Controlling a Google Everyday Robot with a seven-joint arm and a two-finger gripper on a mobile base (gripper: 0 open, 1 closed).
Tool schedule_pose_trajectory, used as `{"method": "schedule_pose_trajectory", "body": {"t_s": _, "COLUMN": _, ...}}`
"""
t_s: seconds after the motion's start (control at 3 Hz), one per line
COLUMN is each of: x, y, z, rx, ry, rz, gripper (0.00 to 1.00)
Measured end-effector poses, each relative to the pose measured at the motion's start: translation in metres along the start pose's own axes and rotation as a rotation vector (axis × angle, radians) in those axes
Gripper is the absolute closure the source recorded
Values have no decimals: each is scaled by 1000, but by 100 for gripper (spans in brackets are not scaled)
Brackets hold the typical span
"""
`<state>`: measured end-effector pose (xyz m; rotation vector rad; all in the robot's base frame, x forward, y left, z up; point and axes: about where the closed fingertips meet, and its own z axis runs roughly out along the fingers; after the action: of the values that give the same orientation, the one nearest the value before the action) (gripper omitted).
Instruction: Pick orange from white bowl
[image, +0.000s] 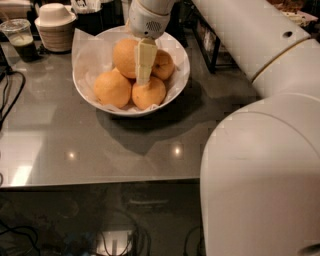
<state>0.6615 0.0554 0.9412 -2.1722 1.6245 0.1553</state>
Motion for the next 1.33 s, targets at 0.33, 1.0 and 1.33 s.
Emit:
{"method": "schedule_pose_trajectory", "body": {"t_s": 0.33, "x": 0, "y": 0, "z": 0, "rx": 0, "ry": 0, "rz": 0, "gripper": 0}}
{"method": "schedule_pose_trajectory", "body": {"t_s": 1.0, "x": -30, "y": 6, "z": 7, "rx": -11, "ry": -30, "rz": -60, "gripper": 0}}
{"method": "schedule_pose_trajectory", "body": {"t_s": 1.33, "x": -30, "y": 6, "z": 7, "rx": -11, "ry": -30, "rz": -61, "gripper": 0}}
